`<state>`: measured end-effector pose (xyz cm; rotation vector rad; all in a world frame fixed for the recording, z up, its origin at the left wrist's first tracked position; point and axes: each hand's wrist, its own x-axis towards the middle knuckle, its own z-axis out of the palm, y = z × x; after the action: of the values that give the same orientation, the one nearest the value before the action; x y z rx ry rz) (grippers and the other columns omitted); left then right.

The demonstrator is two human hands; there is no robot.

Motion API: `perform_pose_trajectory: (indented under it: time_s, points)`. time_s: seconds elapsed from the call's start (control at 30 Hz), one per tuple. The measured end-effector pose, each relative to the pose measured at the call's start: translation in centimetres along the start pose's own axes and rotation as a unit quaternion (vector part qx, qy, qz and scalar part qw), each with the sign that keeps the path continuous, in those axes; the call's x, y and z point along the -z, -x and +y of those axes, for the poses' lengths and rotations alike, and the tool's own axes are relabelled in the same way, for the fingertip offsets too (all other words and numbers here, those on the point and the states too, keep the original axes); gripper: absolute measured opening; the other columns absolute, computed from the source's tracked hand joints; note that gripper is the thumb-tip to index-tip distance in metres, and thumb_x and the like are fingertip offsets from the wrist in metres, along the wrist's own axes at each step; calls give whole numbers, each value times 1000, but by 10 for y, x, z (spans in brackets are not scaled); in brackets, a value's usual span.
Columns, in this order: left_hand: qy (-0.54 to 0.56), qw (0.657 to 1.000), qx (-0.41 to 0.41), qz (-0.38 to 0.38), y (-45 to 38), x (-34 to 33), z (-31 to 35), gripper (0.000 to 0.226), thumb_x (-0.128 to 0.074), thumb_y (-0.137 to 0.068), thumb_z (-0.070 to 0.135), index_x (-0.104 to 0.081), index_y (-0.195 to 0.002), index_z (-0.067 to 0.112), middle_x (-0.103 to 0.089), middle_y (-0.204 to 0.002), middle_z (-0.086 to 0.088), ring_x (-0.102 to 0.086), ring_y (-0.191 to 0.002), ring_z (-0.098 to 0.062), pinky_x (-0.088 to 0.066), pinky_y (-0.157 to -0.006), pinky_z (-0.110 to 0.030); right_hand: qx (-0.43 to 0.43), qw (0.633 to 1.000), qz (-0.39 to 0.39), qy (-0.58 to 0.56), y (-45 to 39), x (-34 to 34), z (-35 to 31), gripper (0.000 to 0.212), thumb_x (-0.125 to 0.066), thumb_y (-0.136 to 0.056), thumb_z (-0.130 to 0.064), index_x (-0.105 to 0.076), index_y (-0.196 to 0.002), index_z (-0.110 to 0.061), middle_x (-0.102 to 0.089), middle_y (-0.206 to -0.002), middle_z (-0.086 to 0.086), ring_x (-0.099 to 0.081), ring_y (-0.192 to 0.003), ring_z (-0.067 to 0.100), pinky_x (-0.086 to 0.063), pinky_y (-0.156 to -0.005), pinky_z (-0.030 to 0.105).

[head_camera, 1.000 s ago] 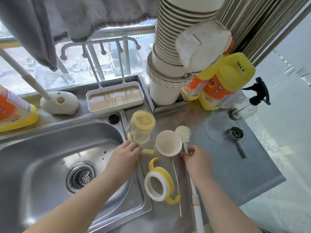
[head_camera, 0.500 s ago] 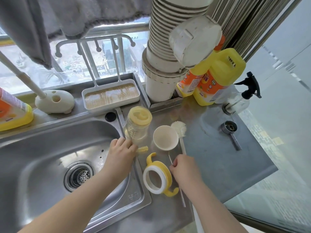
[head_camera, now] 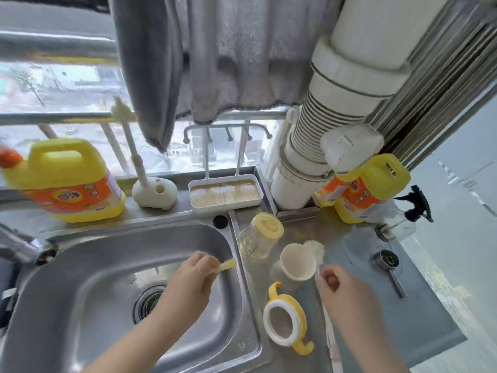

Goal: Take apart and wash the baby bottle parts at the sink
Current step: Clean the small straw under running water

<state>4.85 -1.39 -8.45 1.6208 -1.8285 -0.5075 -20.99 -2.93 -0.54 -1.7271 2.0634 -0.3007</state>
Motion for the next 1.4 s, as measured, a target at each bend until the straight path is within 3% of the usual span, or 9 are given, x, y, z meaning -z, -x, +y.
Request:
perform_pose_trajectory:
  time_s: [0.13,0.33,0.4,0.53,0.67,0.9,1.1,1.23,1.4]
  points:
    - [3,997,10,72,7,63,-7,47,-68,-74,-7,-47,-87,33,-49,-86,19,-49,-69,-3,-40,-52,-15,89,982,-32,-165,0,-6,-83,18,-62,-90,-23,-58,-75,-33,-62,-70,-11,-59,-65,2,-42,-54,10]
    - [-54,975,-48,209,31,184,8,16,-48,-86,22,-56,-99,27,-54,-91,15,-54,-80,-2,-42,-69,-10,188,947,-139,-219,10,-39,-198,17,-64,-88,-18,-63,-76,-31,-67,-67,-7,-58,-59,5,-49,-64,16]
    - [-78,962,-45,257,38,226,8,17,-51,-87,20,-59,-102,25,-56,-93,13,-54,-80,0,-40,-74,-5,226,938,-163,-208,16,-48,-233,11,-61,-90,-21,-64,-83,-30,-68,-74,-8,-56,-63,-6,-41,-61,5]
    - [-151,937,11,314,41,301,-4,18,-68,-79,2,-67,-93,13,-58,-89,11,-51,-78,0,-39,-77,-3,251,922,-203,-214,22,-67,-293,15,-57,-93,-21,-65,-87,-32,-67,-80,-10,-61,-79,5,-41,-62,12]
    - [-163,946,111,257,18,339,-35,15,-65,-86,1,-71,-98,6,-63,-88,0,-58,-78,-17,-46,-74,-29,249,911,-232,-232,25,-84,-341,16,-56,-92,-20,-70,-94,-26,-69,-82,-9,-59,-75,4,-37,-56,12]
    - [-141,954,200,173,-19,346,-89,20,-53,-95,12,-67,-109,9,-64,-100,-1,-51,-88,-14,-32,-73,-21,233,918,-254,-198,18,-107,-383,19,-56,-94,-27,-64,-78,-32,-69,-84,-10,-61,-82,7,-40,-60,13]
    - [-120,965,224,60,-41,346,-110,17,-43,-100,21,-57,-110,19,-65,-110,-4,-58,-89,-23,-48,-79,-38,201,919,-276,-196,7,-124,-404,14,-54,-96,-26,-68,-99,-27,-68,-80,-12,-58,-74,0,-38,-57,14]
    - [-117,970,212,34,-48,342,-119,14,-41,-101,21,-53,-106,17,-57,-80,6,-58,-77,-24,-46,-66,-35,194,918,-276,-209,2,-132,-414,15,-54,-96,-26,-68,-101,-26,-66,-79,-12,-53,-66,-1,-38,-58,18]
    - [-142,969,201,38,-51,343,-124,18,-38,-102,24,-52,-102,14,-55,-74,3,-54,-75,-23,-39,-68,-34,198,919,-266,-215,-2,-139,-420,19,-53,-96,-27,-70,-104,-25,-67,-78,-11,-52,-65,2,-37,-58,20]
